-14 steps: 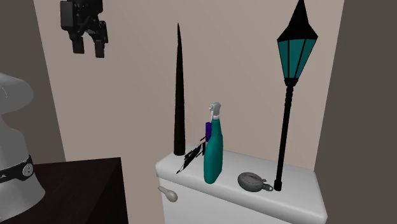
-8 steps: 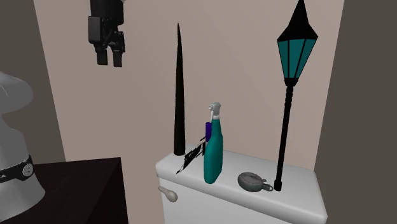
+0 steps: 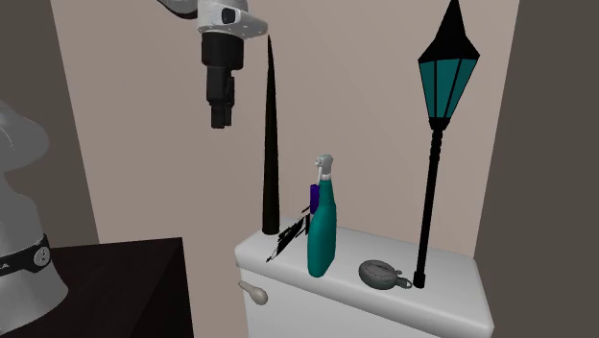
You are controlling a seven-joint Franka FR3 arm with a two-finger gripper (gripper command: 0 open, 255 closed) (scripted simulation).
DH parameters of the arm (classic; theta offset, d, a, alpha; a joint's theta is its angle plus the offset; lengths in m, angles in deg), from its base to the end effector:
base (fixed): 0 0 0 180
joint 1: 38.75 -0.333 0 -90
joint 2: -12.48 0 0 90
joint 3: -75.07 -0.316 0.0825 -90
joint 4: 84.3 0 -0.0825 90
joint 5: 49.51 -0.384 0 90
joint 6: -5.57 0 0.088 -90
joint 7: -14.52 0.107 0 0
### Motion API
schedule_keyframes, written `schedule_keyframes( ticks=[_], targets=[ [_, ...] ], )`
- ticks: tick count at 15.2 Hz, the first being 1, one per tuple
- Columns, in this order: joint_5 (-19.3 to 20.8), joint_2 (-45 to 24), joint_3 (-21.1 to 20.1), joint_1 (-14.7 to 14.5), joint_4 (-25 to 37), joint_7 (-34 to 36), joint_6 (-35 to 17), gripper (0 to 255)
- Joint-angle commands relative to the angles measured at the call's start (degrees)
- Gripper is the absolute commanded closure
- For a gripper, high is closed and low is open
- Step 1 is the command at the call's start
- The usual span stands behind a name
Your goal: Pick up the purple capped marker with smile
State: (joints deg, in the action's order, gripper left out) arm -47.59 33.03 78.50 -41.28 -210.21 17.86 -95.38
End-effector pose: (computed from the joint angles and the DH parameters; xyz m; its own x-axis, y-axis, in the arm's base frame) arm 0.4380 -0.0121 0.5219 0.9951 -0.0621 -0.0766 -0.0611 -0.9980 0.0158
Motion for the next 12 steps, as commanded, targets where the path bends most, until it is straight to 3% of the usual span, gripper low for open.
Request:
schedule_keyframes(
  ticks=[1,12],
  targets=[
    [-0.4,-4.1,0.0,-0.4,1.5,-0.6,-2.2,0],
    [-2.5,-28.9,-1.0,-1.8,18.8,-3.7,-7.4,0]
  ],
)
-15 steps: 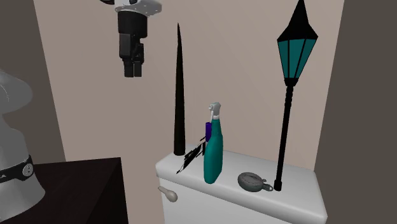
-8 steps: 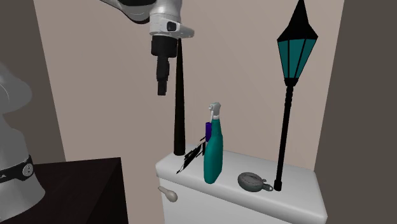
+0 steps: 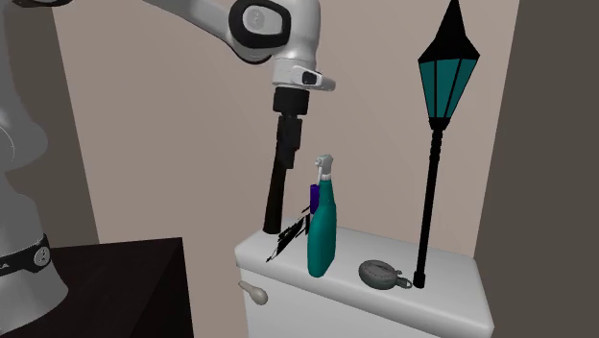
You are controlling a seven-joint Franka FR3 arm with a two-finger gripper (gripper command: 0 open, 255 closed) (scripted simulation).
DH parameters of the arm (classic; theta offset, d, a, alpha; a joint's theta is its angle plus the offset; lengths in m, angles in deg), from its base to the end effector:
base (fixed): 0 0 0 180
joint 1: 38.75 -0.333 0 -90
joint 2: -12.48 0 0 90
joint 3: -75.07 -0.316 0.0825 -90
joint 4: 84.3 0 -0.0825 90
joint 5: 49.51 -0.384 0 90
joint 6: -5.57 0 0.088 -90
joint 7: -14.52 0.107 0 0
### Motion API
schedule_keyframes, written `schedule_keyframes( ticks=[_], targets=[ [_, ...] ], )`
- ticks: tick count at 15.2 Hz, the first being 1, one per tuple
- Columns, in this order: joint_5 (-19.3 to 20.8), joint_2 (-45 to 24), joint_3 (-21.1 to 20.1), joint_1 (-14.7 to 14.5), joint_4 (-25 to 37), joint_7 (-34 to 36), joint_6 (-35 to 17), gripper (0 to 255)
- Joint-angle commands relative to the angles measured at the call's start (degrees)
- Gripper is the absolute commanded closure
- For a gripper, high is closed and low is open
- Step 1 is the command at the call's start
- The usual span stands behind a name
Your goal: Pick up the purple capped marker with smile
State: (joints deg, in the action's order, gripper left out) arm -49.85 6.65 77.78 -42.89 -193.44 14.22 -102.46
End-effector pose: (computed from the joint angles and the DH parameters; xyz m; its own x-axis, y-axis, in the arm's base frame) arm 0.5713 0.0153 0.4349 0.9923 0.0278 -0.1207 0.0279 -0.9996 -0.0012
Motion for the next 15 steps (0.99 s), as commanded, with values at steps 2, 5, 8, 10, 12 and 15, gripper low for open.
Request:
schedule_keyframes(
  ticks=[2,5,8,10,12,15],
  targets=[
    [-0.5,-7.2,-0.5,-0.4,6.2,-0.6,-0.3,0],
    [-0.8,-14.3,-1.0,-0.6,13.2,-1.2,0.2,0],
    [-1.0,-21.1,-1.5,-0.9,20.6,-1.7,1.3,0],
    [-1.0,-21.6,-1.5,-0.8,19.8,-1.7,0.0,0],
    [-1.0,-22.2,-1.5,-0.8,19.1,-1.8,-1.3,0],
    [-1.0,-23.1,-1.5,-0.8,18.1,-1.8,-3.2,0]
  ],
)
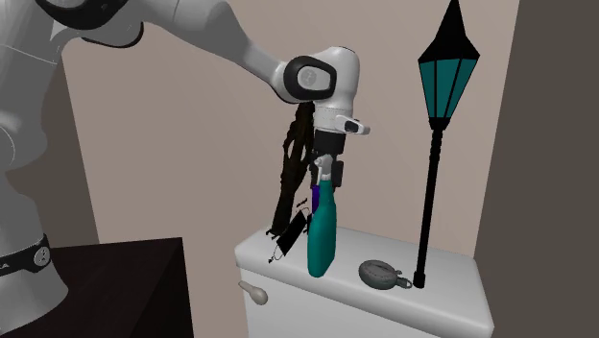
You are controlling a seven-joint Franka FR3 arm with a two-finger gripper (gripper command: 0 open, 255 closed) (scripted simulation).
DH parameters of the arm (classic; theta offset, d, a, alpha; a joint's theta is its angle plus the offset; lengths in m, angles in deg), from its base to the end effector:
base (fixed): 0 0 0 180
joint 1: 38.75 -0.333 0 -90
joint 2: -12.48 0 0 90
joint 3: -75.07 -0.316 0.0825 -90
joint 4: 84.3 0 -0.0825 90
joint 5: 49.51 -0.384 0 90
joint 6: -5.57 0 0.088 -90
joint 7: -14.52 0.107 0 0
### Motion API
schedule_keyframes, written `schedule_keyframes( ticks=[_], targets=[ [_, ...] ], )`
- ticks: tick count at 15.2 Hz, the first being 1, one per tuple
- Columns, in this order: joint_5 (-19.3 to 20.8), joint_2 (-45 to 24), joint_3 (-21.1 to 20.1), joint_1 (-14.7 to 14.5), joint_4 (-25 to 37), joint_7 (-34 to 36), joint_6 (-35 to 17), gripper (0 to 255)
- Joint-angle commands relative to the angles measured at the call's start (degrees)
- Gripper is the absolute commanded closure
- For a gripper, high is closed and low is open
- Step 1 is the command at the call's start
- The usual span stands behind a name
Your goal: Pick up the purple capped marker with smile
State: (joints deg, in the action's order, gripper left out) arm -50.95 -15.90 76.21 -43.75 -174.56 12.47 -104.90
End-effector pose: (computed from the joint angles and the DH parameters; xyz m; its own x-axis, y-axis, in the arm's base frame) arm 0.6695 0.0486 0.3418 0.9854 0.0946 -0.1415 0.0930 -0.9955 -0.0177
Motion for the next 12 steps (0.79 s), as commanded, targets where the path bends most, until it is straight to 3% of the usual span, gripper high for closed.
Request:
schedule_keyframes(
  ticks=[1,2,3,12],
  targets=[
    [0.1,-0.7,0.0,0.0,-0.9,-0.1,-1.1,0],
    [0.1,-0.7,0.0,0.0,-1.0,-0.1,-1.1,0],
    [0.1,-0.9,0.1,0.1,-0.6,-0.2,-0.8,255],
    [0.1,-0.7,0.0,0.0,-1.0,-0.1,-1.1,255]
  ],
)
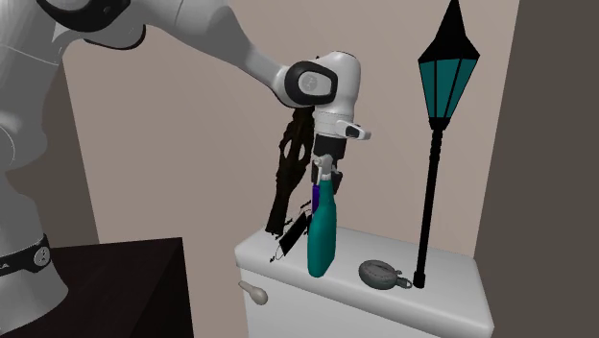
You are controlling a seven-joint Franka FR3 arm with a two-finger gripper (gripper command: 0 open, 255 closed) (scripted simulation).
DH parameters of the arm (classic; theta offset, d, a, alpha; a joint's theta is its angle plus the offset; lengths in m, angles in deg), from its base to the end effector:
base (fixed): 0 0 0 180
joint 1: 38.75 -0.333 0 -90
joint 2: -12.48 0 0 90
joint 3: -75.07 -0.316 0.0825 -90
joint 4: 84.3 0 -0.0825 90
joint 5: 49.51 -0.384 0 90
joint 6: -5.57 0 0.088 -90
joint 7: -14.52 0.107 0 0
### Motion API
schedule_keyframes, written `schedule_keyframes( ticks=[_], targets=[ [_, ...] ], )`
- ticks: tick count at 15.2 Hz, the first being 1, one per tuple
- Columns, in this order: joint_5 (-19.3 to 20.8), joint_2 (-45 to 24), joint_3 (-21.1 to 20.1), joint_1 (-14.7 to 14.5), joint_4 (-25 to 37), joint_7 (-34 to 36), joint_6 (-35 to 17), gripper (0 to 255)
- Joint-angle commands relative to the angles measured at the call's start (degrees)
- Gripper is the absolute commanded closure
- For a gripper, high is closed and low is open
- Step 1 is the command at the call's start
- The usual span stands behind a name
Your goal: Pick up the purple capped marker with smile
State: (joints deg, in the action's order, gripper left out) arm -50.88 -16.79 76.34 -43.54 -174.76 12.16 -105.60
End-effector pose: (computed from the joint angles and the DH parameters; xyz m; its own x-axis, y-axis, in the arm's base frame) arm 0.6704 0.0447 0.3307 0.9844 0.0944 -0.1482 0.0930 -0.9955 -0.0160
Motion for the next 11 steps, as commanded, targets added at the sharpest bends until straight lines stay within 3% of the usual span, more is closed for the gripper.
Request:
schedule_keyframes(
  ticks=[1,11],
  targets=[
    [0.0,0.5,-0.1,-0.2,-0.5,0.3,0.2,255],
    [0.1,3.1,-0.1,-0.2,3.4,0.4,6.7,255]
  ],
)
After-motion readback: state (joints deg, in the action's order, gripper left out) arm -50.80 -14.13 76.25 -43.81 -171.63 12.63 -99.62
